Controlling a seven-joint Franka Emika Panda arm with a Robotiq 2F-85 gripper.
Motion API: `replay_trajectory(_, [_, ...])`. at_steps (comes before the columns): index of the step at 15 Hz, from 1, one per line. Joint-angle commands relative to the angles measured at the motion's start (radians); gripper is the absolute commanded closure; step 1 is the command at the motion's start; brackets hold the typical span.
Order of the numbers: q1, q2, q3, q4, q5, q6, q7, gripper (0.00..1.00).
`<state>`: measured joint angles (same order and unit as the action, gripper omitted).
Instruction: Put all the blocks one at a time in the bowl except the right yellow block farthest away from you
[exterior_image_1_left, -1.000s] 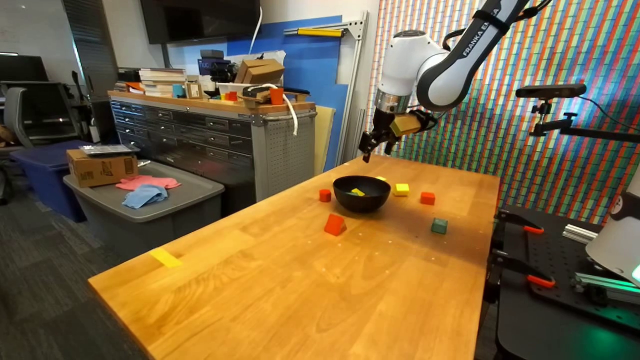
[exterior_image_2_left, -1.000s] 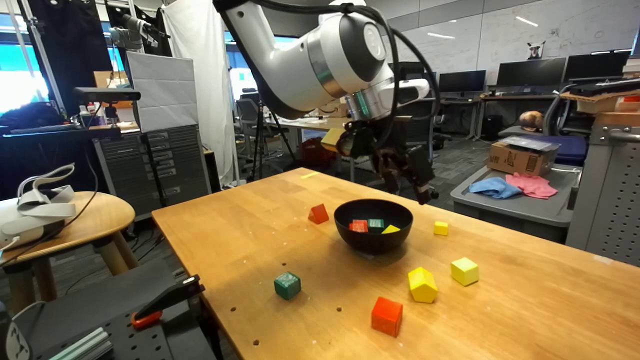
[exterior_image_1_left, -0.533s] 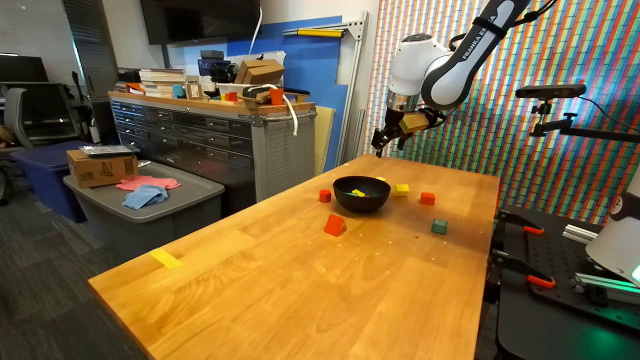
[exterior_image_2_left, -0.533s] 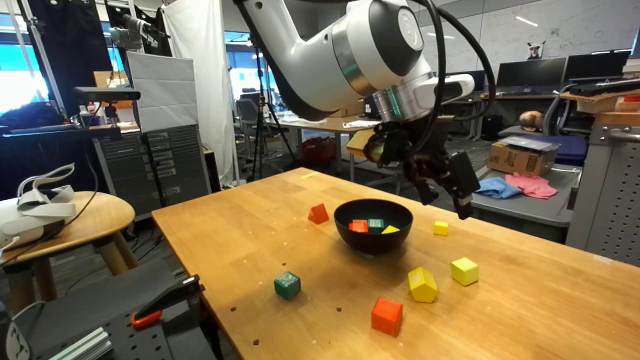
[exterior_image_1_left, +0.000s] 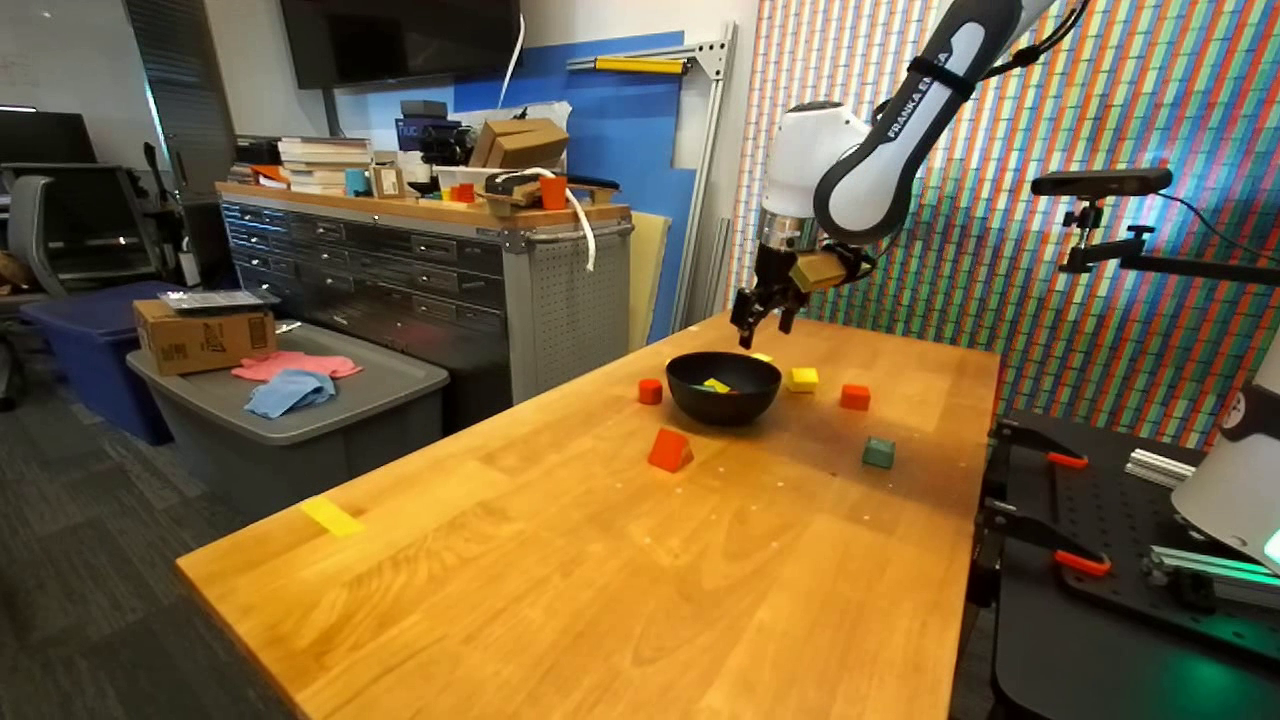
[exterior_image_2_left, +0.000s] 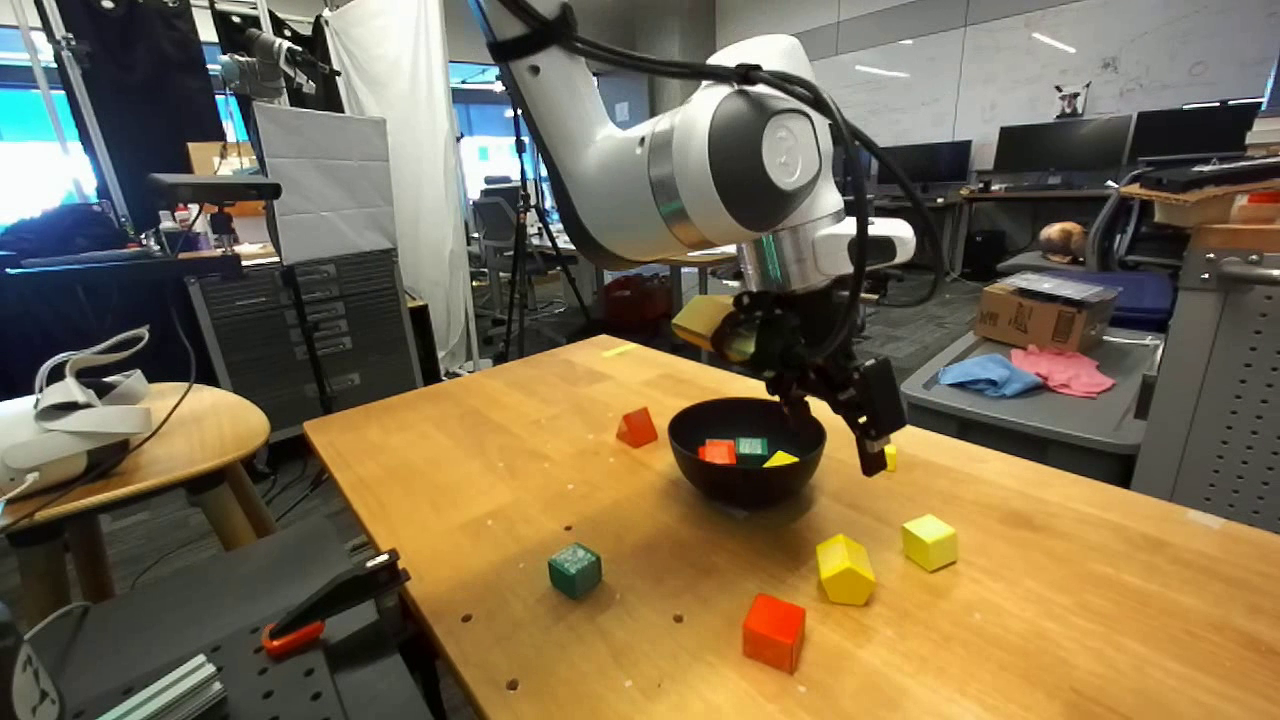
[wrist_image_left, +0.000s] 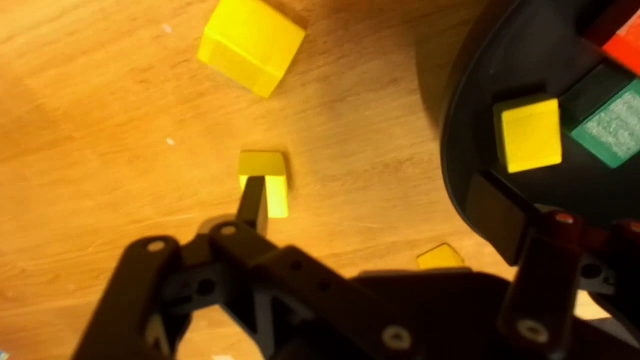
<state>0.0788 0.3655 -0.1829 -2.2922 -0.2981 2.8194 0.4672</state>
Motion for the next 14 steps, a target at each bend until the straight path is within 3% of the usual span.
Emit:
replay_trajectory(1, [0.005,0.023,-0.002,0.013,0.082,0.0,-0.065,0.0])
replay_trajectory(10, [0.011,0.042,-0.006,0.02,0.097,-0.001,-0.08,0.0])
replay_trajectory(14, [0.018,-0.016,-0.059,0.03,-0.019,-0.029,-0.196,0.0])
